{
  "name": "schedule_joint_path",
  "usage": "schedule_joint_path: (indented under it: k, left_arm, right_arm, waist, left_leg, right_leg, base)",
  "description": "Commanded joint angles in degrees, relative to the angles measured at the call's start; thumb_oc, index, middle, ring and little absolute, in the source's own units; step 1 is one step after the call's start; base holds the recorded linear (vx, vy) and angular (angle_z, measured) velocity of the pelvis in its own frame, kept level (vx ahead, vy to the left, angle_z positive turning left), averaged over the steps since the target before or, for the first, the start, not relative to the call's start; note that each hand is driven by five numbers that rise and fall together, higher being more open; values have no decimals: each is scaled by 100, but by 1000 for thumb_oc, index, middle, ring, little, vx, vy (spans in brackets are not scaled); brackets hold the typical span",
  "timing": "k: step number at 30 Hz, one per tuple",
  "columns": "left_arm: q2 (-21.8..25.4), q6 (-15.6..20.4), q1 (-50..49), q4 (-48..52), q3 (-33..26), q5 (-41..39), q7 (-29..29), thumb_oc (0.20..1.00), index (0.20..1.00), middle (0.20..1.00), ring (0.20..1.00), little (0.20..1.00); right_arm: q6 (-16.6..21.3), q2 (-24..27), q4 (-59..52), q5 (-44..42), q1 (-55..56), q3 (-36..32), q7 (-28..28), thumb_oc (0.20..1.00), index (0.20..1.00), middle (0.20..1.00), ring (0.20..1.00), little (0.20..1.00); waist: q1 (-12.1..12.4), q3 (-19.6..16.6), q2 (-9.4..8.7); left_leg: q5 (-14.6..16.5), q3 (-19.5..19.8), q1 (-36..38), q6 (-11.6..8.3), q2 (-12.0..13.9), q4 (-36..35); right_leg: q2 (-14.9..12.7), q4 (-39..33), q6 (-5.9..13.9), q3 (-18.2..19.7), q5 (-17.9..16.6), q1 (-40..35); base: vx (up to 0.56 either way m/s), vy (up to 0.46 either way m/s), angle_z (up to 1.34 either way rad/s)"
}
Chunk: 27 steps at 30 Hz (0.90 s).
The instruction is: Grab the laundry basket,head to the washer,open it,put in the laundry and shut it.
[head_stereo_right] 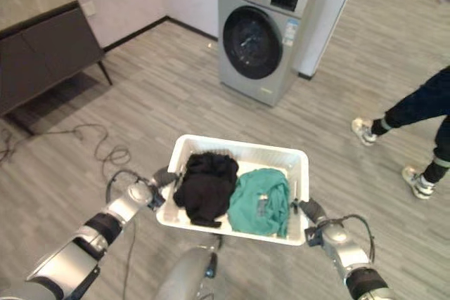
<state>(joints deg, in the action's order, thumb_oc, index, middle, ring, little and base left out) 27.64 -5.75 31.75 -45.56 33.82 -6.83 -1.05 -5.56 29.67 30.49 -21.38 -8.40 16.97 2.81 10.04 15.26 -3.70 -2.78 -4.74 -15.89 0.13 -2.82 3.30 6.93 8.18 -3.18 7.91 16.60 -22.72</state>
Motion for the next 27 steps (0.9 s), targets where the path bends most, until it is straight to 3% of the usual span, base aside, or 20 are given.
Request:
schedule_joint_path:
  k: [1,2,4,5,6,7,8,9,11,12,13,15,18,19,21,22,23,25,26,27]
  left_arm:
    - [312,353,411,221,-414,-56,95,200,200,200,200,200]
    - [362,337,361,239,-421,-5,111,200,200,200,200,200]
    - [427,311,300,317,-415,18,59,200,200,200,200,200]
    - [447,300,322,369,-434,-24,101,200,200,200,200,200]
    - [446,300,323,369,-438,-24,101,200,200,200,200,200]
    - [453,289,432,416,-399,-37,129,200,200,200,200,200]
    - [452,289,434,416,-400,-38,129,200,200,200,200,200]
    - [440,294,499,458,-338,-49,118,200,200,200,200,200]
    - [408,317,574,580,-247,-83,90,200,200,200,200,200]
    - [402,327,609,609,-217,-83,77,200,200,200,200,200]
    - [336,347,706,630,-150,-75,87,200,200,200,200,200]
    - [278,372,790,606,-116,-34,108,200,200,200,200,200]
    - [191,409,844,554,-63,24,127,200,200,200,200,200]
    - [95,436,1035,451,103,160,145,200,200,200,200,200]
    - [91,437,1036,448,107,160,146,200,200,200,200,200]
    - [32,458,1047,415,127,172,144,200,200,200,200,200]
    - [-38,479,1008,419,148,122,116,200,200,200,200,200]
    - [-103,464,1012,388,158,87,97,200,200,200,200,200]
    - [-65,428,915,541,108,-5,118,200,200,200,200,200]
    - [-85,403,893,561,85,-21,111,200,200,200,200,200]
  right_arm:
    - [392,296,-122,0,-162,-504,48,200,200,200,200,200]
    - [414,217,-83,-25,-151,-520,69,200,200,200,200,200]
    - [386,69,-70,-2,-249,-526,138,200,200,200,200,200]
    - [396,69,-109,33,-302,-535,106,200,200,200,200,200]
    - [395,71,-108,33,-306,-533,106,200,200,200,200,200]
    - [412,118,-121,6,-343,-584,86,200,200,200,200,200]
    - [411,120,-121,6,-346,-584,86,200,200,200,200,200]
    - [428,154,-113,-34,-341,-615,70,200,200,200,200,200]
    - [437,293,-85,-24,-299,-717,12,200,200,200,200,200]
    - [443,347,-73,-47,-286,-790,-21,200,200,200,200,200]
    - [462,426,-38,-97,-260,-901,-74,200,200,200,200,200]
    - [481,463,-34,-150,-266,-968,-101,200,200,200,200,200]
    - [515,497,-7,-116,-235,-1052,-113,200,200,200,200,200]
    - [510,537,10,-109,-164,-1146,-133,200,200,200,200,200]
    - [509,538,8,-109,-158,-1150,-133,200,200,200,200,200]
    - [538,544,-10,-129,-112,-1176,-144,200,200,200,200,200]
    - [557,615,-68,-200,86,-1262,-153,200,200,200,200,200]
    - [581,618,-85,-260,145,-1281,-153,200,200,200,200,200]
    - [646,664,-267,-334,274,-1322,-208,200,200,200,200,200]
    - [634,679,-285,-320,302,-1343,-251,200,200,200,200,200]
  waist:
    - [40,-695,14]
    - [75,-729,-145]
    - [-64,-619,-123]
    - [-227,-510,55]
    - [-226,-521,67]
    - [-424,-384,201]
    - [-431,-389,212]
    - [-535,-339,261]
    - [-724,-311,299]
    - [-776,-314,273]
    - [-886,-305,221]
    - [-957,-284,231]
    - [-1029,-264,264]
    - [-1084,-382,128]
    - [-1086,-372,135]
    - [-1128,-441,96]
    - [-1197,-501,87]
    - [-1204,-492,127]
    - [-1151,-367,100]
    - [-1141,-309,85]
  left_leg:
    - [-722,-211,-43,163,23,83]
    - [-502,-267,0,272,-87,271]
    - [-67,-233,385,460,-4,491]
    - [144,-126,792,569,111,460]
    - [132,-125,776,565,126,455]
    - [257,32,1242,571,162,321]
    - [244,41,1236,567,173,312]
    - [332,136,1439,528,162,274]
    - [471,328,1616,425,117,325]
    - [539,392,1653,353,87,351]
    - [733,598,1765,219,53,398]
    - [872,730,1874,140,83,404]
    - [1099,854,2084,41,174,459]
    - [1263,909,2284,-122,314,497]
    - [1266,917,2300,-126,324,494]
    - [1145,946,2343,-198,453,507]
    - [894,993,2287,-339,797,841]
    - [778,1024,2108,-331,949,1340]
    - [241,1106,1439,-164,1033,2740]
    - [132,1025,1262,-91,1083,2875]
  right_leg:
    - [-128,490,726,-527,-762,704]
    - [-269,995,1074,-535,-1388,796]
    - [-397,2770,1788,-630,-2559,1500]
    - [-516,3592,1716,-875,-2500,2097]
    - [-502,3591,1711,-876,-2514,2118]
    - [-863,3612,1414,-1174,-2038,2699]
    - [-853,3599,1408,-1186,-2052,2701]
    - [-1031,3278,1245,-1363,-1737,2949]
    - [-1146,2385,1133,-1503,-1548,3076]
    - [-1201,1825,1137,-1407,-1525,3160]
    - [-1332,632,1191,-1132,-1623,3164]
    - [-1471,88,1267,-928,-1802,3313]
    - [-1672,-469,1359,-1019,-2129,3319]
    - [-1708,-510,1391,-1125,-2200,3102]
    - [-1701,-514,1388,-1136,-2196,3082]
    - [-1635,-393,1373,-1098,-2210,3078]
    - [-1430,-283,1261,-1151,-2084,2943]
    - [-1290,-342,1150,-1246,-1979,2745]
    - [-1005,-428,830,-1224,-1843,2433]
    - [-972,-478,762,-1239,-1792,2340]
  base:
    - [570,55,-56]
    - [525,58,-54]
    - [622,109,-38]
    - [491,114,-9]
    - [491,140,-8]
    - [243,62,8]
    - [411,62,13]
    - [295,-34,47]
    - [405,-113,68]
    - [476,-299,70]
    - [351,-249,72]
    - [314,-250,96]
    - [302,-309,58]
    - [250,-327,50]
    - [157,-232,42]
    - [220,-412,60]
    - [305,-546,42]
    - [203,-443,39]
    - [100,-424,48]
    - [113,-482,-3]
